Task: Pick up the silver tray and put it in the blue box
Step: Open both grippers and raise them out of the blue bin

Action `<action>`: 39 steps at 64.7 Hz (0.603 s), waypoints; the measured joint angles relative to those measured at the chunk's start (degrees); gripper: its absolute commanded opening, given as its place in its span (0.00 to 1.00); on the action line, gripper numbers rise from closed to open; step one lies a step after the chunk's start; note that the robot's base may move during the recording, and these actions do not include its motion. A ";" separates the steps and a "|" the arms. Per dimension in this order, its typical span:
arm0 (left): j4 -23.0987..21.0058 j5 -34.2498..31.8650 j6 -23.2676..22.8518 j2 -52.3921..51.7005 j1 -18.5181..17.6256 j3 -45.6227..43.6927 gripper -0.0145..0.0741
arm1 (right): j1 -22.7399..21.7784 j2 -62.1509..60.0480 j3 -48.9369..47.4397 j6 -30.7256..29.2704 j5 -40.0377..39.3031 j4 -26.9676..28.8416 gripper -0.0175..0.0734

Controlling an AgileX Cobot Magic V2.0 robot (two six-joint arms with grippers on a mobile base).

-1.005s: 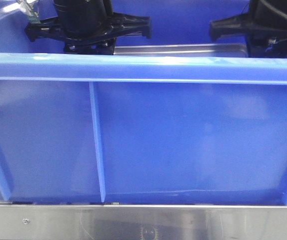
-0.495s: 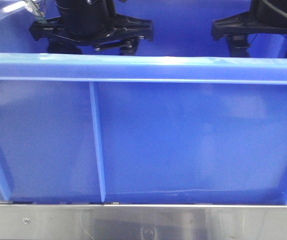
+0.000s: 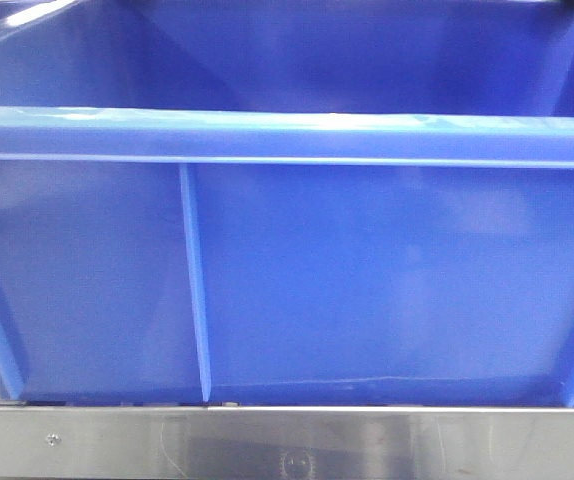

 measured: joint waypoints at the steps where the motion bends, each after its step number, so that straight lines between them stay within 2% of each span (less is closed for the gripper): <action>1: 0.00 0.23 0.25 -0.59 -0.12 0.12 0.43 | 0.00 -0.72 0.18 -0.11 0.00 0.07 0.23; 15: 3.70 -0.22 1.54 -9.09 -0.12 7.84 0.04 | 0.00 -9.52 7.08 -1.57 -3.05 -0.69 0.25; 20: 4.70 -1.44 1.66 -11.51 -0.12 12.61 0.06 | 0.00 -12.06 10.88 -2.07 -4.94 -0.69 0.25; 39: 5.13 -8.67 1.75 -22.47 -0.12 29.68 0.06 | 0.00 -22.49 23.01 -4.77 -12.33 -0.69 0.25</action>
